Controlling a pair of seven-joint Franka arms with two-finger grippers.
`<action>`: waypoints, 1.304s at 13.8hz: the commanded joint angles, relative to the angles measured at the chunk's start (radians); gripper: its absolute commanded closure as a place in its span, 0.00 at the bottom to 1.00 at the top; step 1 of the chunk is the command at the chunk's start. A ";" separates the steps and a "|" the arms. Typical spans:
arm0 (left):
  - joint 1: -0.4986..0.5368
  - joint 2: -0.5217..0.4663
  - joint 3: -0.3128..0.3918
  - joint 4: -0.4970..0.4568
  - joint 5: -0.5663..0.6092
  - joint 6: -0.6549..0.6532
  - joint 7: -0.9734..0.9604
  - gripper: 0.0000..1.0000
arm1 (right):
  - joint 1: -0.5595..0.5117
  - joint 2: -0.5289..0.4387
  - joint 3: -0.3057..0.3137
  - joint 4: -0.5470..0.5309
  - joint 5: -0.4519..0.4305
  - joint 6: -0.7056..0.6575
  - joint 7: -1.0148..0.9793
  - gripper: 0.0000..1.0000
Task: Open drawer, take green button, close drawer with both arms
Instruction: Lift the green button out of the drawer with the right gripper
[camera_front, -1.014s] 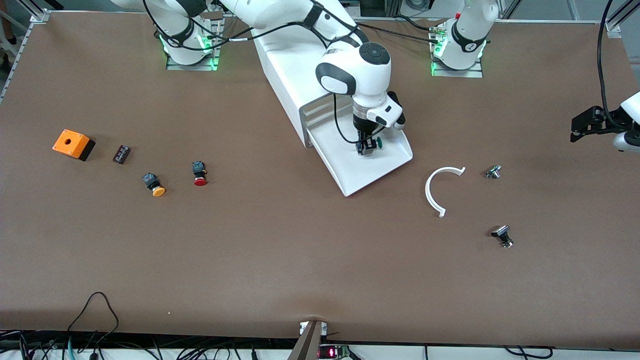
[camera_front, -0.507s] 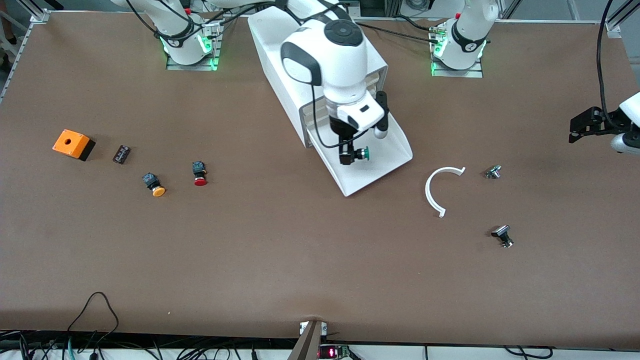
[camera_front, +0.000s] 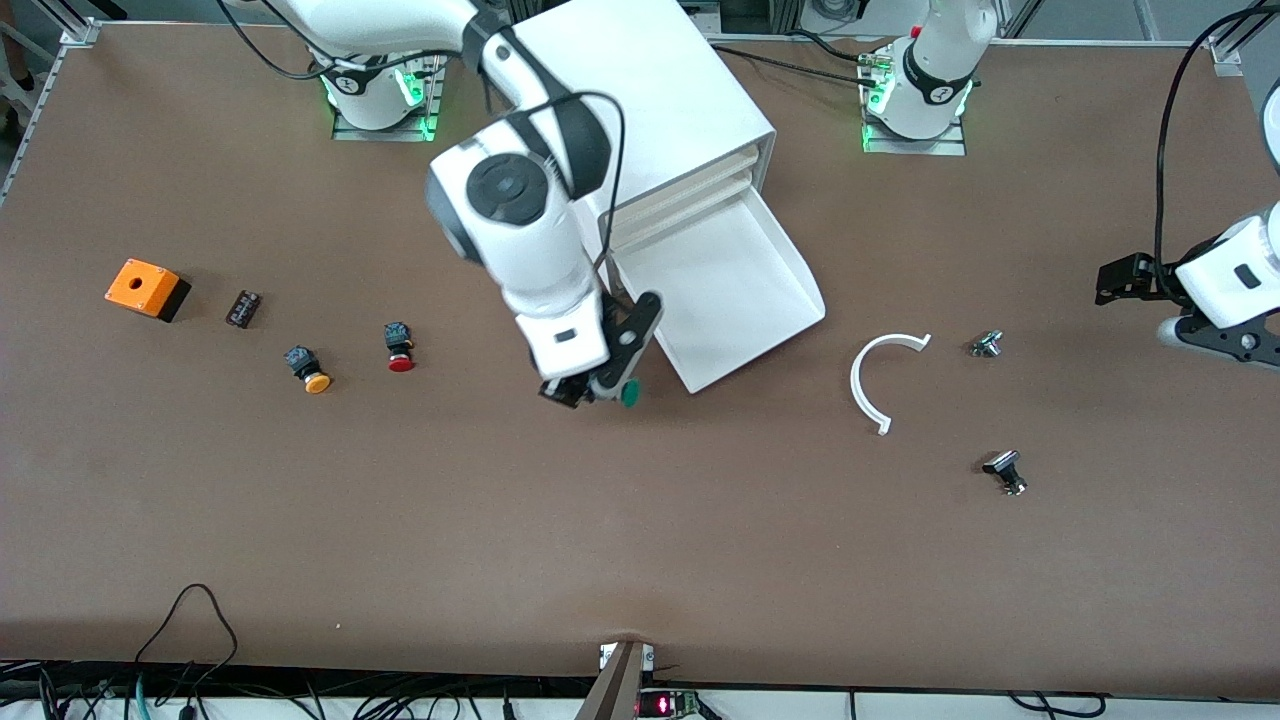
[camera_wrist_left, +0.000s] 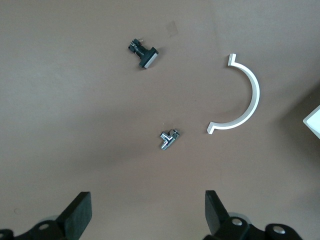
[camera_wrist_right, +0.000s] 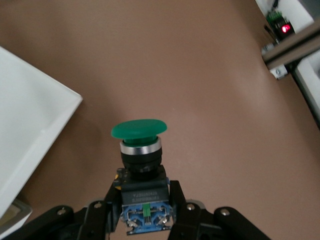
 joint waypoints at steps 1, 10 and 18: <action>-0.002 0.010 0.001 -0.014 -0.109 -0.009 -0.009 0.01 | -0.003 -0.046 -0.046 -0.109 0.022 0.030 0.082 0.63; -0.045 0.056 -0.137 -0.237 -0.183 0.365 -0.500 0.00 | -0.204 -0.045 -0.091 -0.371 -0.027 0.119 0.068 0.63; -0.186 0.145 -0.177 -0.356 -0.131 0.618 -0.837 0.00 | -0.331 -0.066 -0.090 -0.618 -0.017 0.433 -0.270 0.63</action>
